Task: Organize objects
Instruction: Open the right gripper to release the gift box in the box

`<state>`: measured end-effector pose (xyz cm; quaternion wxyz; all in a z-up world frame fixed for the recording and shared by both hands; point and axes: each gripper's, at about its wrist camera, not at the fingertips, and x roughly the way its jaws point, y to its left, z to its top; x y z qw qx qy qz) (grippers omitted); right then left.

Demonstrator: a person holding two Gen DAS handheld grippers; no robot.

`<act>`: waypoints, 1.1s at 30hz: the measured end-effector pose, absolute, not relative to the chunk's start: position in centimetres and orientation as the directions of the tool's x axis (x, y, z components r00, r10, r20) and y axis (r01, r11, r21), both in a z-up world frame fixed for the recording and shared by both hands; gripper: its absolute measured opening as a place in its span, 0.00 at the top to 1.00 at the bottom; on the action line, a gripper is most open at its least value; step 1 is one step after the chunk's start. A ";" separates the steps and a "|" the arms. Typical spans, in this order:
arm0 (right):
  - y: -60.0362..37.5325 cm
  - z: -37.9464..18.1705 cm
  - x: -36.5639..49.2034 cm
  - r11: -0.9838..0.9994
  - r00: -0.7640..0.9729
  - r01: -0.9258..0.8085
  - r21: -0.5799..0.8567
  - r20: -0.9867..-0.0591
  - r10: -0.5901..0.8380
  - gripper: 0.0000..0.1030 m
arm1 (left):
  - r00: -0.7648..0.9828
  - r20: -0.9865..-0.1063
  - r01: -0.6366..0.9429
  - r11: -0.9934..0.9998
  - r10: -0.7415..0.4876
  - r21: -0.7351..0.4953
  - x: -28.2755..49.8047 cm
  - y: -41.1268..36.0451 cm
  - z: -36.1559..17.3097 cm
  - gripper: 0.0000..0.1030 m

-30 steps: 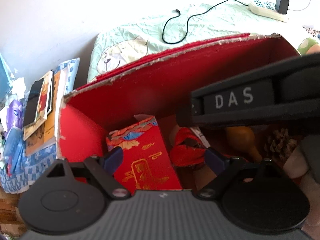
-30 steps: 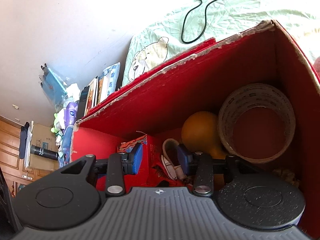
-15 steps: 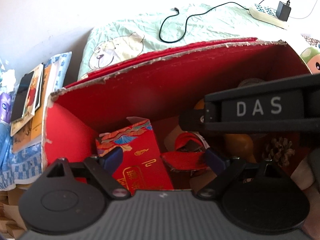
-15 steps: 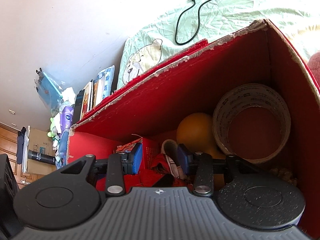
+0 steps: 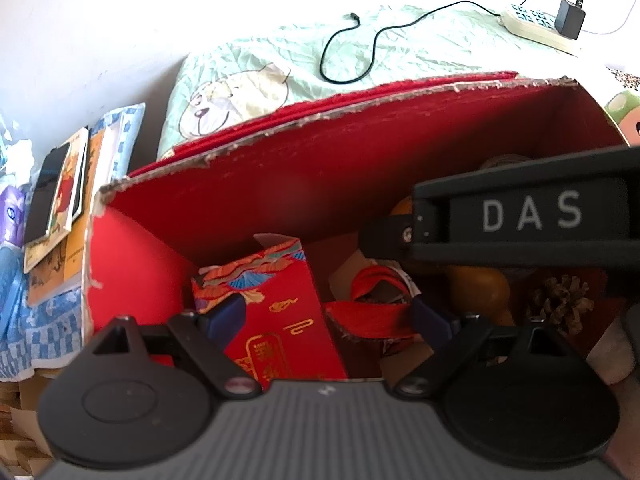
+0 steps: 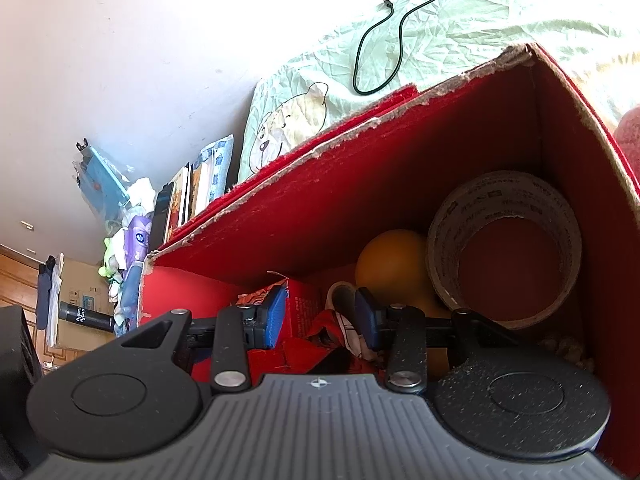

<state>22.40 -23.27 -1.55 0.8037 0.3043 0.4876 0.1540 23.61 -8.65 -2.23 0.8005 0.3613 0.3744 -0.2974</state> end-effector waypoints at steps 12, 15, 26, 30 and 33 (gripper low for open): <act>-23.2 -1.5 22.8 0.769 0.460 0.053 0.636 -0.700 0.547 0.58 | 0.571 -0.800 0.717 0.586 -0.182 0.378 23.8 -8.9 -2.3 0.11; -22.9 -1.4 22.8 0.779 0.455 0.047 0.625 -0.708 0.541 0.58 | 0.575 -0.799 0.712 0.590 -0.179 0.381 23.8 -8.8 -2.3 0.11; -22.7 -1.5 22.6 0.808 0.462 0.069 0.585 -0.737 0.493 0.58 | 0.589 -0.789 0.709 0.581 -0.176 0.400 23.6 -8.8 -2.4 0.11; -22.7 -1.5 22.5 0.816 0.466 0.084 0.572 -0.746 0.475 0.58 | 0.582 -0.795 0.713 0.580 -0.173 0.395 23.6 -8.8 -2.5 0.11; -22.6 -1.5 22.5 0.822 0.470 0.085 0.563 -0.750 0.465 0.58 | 0.577 -0.798 0.718 0.576 -0.177 0.391 23.7 -8.8 -2.5 0.11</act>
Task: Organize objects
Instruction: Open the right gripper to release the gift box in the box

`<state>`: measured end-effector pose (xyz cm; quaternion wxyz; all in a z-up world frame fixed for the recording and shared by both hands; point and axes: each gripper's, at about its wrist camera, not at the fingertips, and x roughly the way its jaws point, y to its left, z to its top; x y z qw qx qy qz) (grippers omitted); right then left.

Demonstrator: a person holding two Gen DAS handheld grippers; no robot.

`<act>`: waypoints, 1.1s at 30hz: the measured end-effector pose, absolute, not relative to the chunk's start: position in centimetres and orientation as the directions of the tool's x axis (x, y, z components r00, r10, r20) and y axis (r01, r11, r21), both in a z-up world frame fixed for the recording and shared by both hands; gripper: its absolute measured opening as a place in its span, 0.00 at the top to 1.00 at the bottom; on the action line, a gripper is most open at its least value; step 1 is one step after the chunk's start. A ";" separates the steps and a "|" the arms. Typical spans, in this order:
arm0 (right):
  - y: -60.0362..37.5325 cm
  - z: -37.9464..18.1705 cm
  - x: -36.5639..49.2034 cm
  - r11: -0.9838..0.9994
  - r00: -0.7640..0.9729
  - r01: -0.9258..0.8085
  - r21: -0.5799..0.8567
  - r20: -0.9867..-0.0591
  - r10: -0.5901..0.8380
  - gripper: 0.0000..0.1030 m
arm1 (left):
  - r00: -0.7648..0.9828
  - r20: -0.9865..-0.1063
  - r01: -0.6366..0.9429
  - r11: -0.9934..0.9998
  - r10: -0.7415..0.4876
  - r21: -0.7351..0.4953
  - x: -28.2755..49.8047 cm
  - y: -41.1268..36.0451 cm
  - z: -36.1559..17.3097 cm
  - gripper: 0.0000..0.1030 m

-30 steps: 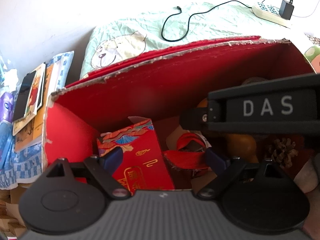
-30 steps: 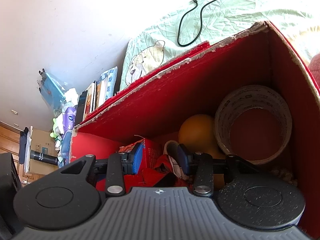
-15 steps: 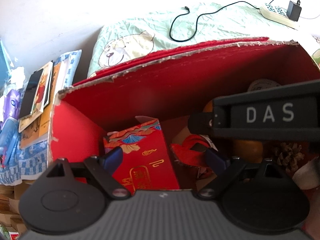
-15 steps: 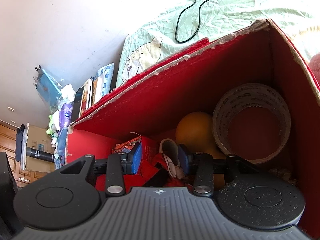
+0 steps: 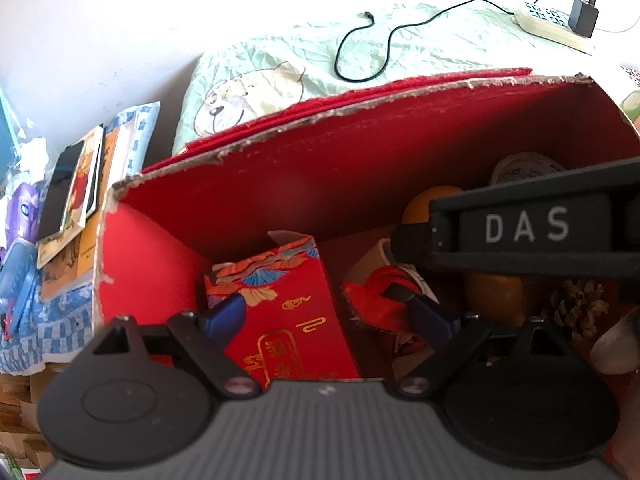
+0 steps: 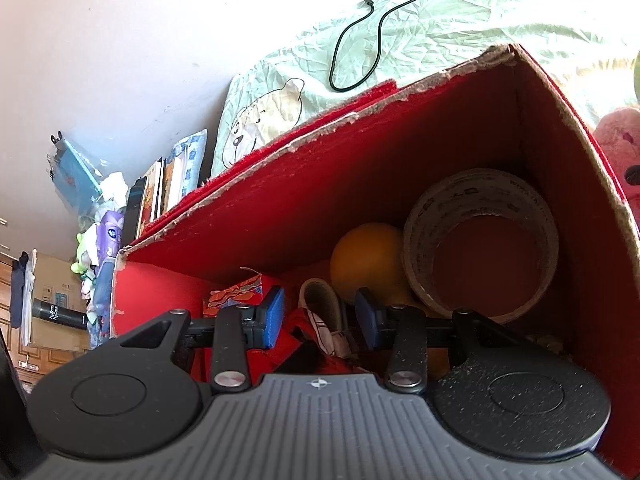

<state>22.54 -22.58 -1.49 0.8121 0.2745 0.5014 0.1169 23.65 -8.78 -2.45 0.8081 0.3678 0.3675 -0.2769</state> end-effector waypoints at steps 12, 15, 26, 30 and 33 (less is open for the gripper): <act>-22.4 -1.3 22.5 0.836 0.485 0.098 0.540 -0.760 0.434 0.58 | 0.560 -0.798 0.744 0.559 -0.221 0.367 23.4 -8.7 -2.2 0.11; -22.5 -1.2 22.2 0.836 0.502 0.094 0.540 -0.751 0.429 0.58 | 0.566 -0.791 0.744 0.558 -0.231 0.369 23.2 -8.5 -2.1 0.11; -22.8 0.6 20.6 0.919 0.549 0.033 0.392 -0.776 0.311 0.58 | 0.590 -0.770 0.741 0.542 -0.242 0.397 22.5 -8.7 -2.1 0.11; -24.5 0.7 19.6 0.912 0.574 0.056 0.406 -0.760 0.303 0.60 | 0.595 -0.765 0.740 0.541 -0.248 0.400 22.3 -8.6 -2.2 0.11; -25.0 1.1 18.7 0.906 0.581 0.041 0.421 -0.747 0.322 0.58 | 0.605 -0.757 0.735 0.537 -0.246 0.413 22.2 -8.8 -2.2 0.11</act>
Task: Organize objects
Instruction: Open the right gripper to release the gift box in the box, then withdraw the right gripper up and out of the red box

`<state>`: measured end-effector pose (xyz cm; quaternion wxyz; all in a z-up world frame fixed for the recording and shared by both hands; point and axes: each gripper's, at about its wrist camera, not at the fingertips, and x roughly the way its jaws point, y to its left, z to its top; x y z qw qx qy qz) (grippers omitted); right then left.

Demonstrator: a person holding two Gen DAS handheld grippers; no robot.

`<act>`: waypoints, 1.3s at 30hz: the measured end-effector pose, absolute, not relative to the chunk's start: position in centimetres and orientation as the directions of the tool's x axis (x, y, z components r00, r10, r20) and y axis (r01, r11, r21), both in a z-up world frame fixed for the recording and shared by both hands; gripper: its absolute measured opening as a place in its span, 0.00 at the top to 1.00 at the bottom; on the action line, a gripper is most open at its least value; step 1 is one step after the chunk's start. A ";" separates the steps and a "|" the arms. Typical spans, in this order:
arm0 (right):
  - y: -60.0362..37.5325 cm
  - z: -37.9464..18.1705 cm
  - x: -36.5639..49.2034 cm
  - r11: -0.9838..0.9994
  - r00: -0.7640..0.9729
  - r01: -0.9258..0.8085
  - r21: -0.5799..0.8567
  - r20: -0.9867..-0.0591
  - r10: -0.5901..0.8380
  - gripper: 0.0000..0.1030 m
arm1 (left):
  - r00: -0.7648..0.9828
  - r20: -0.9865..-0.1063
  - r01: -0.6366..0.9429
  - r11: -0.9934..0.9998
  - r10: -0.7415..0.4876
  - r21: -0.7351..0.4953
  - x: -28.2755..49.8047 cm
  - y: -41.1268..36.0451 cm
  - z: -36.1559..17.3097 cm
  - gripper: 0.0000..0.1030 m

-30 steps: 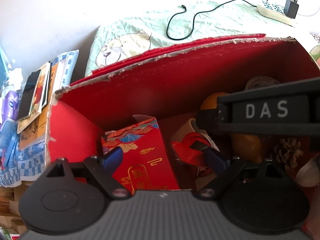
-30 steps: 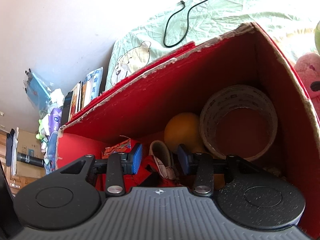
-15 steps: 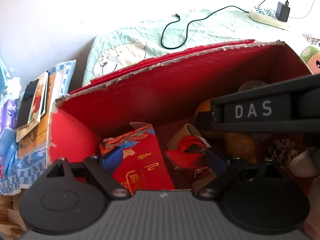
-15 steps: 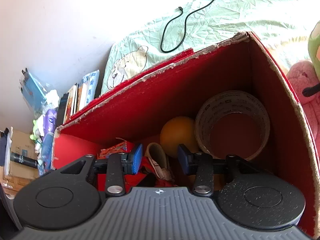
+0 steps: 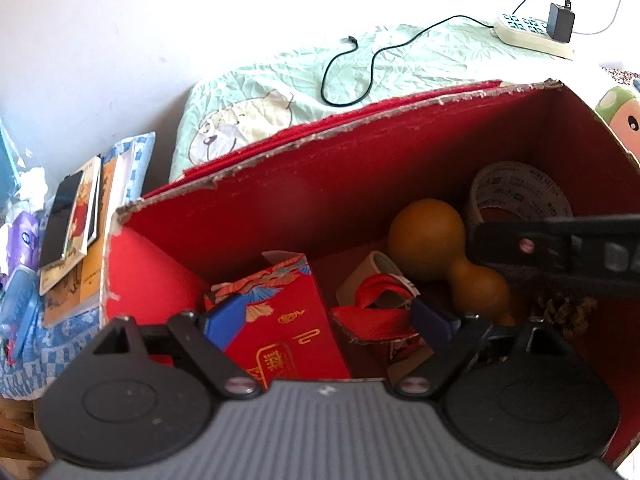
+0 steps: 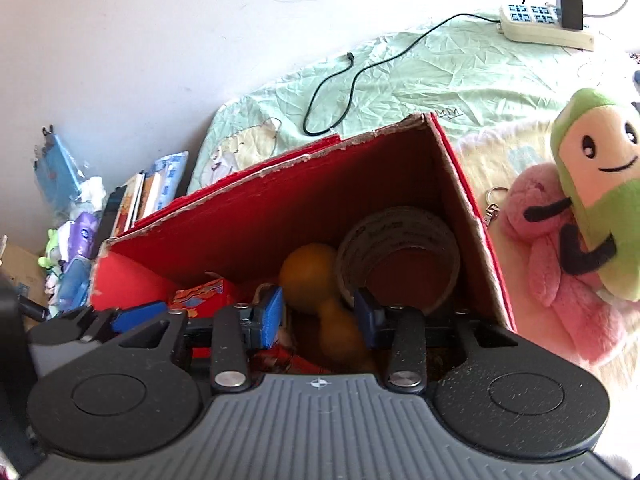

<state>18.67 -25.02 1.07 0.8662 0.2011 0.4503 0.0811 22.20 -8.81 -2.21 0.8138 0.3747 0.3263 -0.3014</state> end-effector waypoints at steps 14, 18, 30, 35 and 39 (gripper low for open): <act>-25.0 4.0 15.1 0.929 0.643 -0.012 0.370 -0.709 0.291 0.52 | 0.596 -0.757 0.712 0.611 -0.267 0.345 20.3 -7.4 0.6 0.11; -25.0 4.7 14.3 0.929 0.665 -0.017 0.369 -0.690 0.286 0.48 | 0.591 -0.757 0.714 0.618 -0.280 0.328 19.1 -6.9 1.6 0.10; -24.8 6.3 11.4 0.947 0.718 -0.030 0.319 -0.653 0.242 0.44 | 0.586 -0.756 0.697 0.658 -0.293 0.286 16.2 -4.6 3.9 0.03; -24.6 6.8 10.4 0.949 0.716 -0.057 0.310 -0.650 0.255 0.44 | 0.604 -0.751 0.675 0.673 -0.268 0.302 14.6 -3.6 4.2 0.03; -24.5 7.1 9.7 0.950 0.716 -0.077 0.303 -0.646 0.265 0.44 | 0.608 -0.749 0.663 0.687 -0.263 0.297 13.5 -2.9 4.5 0.03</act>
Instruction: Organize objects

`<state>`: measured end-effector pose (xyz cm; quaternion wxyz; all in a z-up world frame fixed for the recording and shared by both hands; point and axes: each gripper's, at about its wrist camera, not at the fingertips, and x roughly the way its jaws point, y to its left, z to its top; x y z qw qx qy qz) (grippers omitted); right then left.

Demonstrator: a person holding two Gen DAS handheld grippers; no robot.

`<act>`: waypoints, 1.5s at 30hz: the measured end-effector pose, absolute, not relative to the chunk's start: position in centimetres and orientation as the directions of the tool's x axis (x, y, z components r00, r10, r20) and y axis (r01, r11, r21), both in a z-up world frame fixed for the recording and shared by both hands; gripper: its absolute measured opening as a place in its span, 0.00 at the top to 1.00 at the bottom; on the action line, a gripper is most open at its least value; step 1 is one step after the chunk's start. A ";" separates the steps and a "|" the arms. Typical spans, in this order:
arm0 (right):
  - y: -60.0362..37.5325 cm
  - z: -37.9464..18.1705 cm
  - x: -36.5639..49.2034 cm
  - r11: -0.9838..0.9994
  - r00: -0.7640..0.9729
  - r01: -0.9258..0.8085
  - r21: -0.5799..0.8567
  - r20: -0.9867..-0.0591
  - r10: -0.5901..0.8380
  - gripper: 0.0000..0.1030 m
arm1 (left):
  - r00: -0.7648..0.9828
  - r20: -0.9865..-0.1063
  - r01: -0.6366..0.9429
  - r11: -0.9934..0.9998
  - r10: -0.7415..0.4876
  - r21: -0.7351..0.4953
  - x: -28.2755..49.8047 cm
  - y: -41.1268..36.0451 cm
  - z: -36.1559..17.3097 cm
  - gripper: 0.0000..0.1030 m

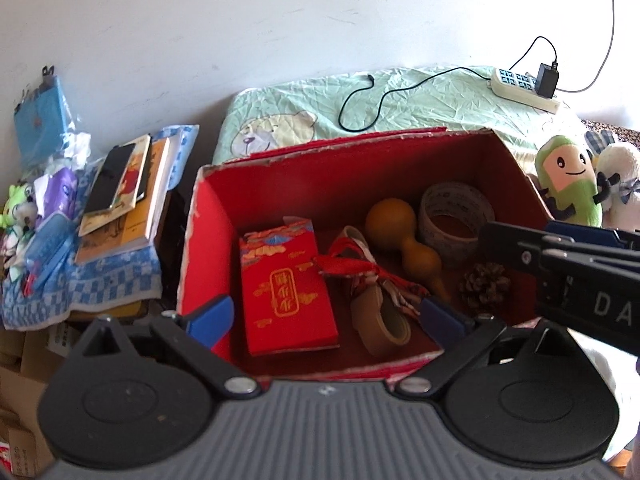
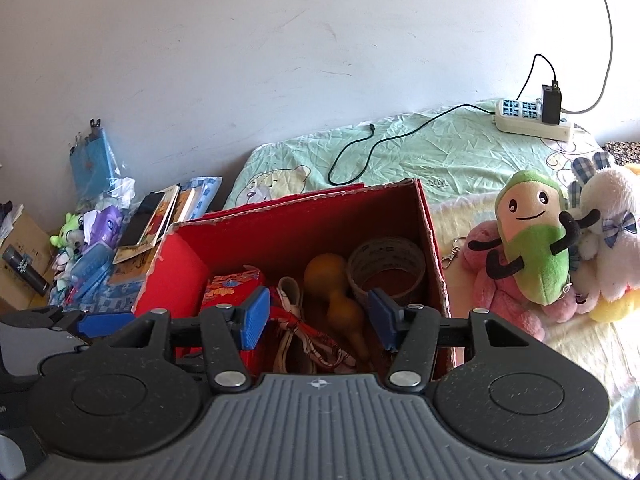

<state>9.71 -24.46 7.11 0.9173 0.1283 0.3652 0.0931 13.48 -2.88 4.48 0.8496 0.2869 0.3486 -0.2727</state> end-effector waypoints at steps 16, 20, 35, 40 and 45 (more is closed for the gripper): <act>-25.2 6.3 7.0 0.950 0.647 -0.126 0.285 -0.702 0.296 0.44 | 0.525 -0.834 0.631 0.735 -0.168 0.249 11.6 -1.6 1.6 0.03; -25.4 5.6 7.1 0.950 0.605 -0.111 0.293 -0.739 0.298 0.44 | 0.514 -0.847 0.621 0.739 -0.135 0.259 11.5 -1.6 0.9 0.03; -25.9 6.8 7.1 0.948 0.592 -0.061 0.313 -0.753 0.287 0.40 | 0.516 -0.849 0.644 0.705 -0.112 0.298 11.6 -2.3 2.8 0.02; -26.1 8.0 7.9 0.948 0.627 -0.060 0.312 -0.727 0.279 0.39 | 0.556 -0.822 0.627 0.712 -0.123 0.317 12.3 -3.2 4.2 0.02; -25.9 8.4 8.7 0.948 0.647 -0.055 0.313 -0.712 0.273 0.39 | 0.595 -0.792 0.619 0.706 -0.136 0.344 13.1 -4.1 4.8 0.02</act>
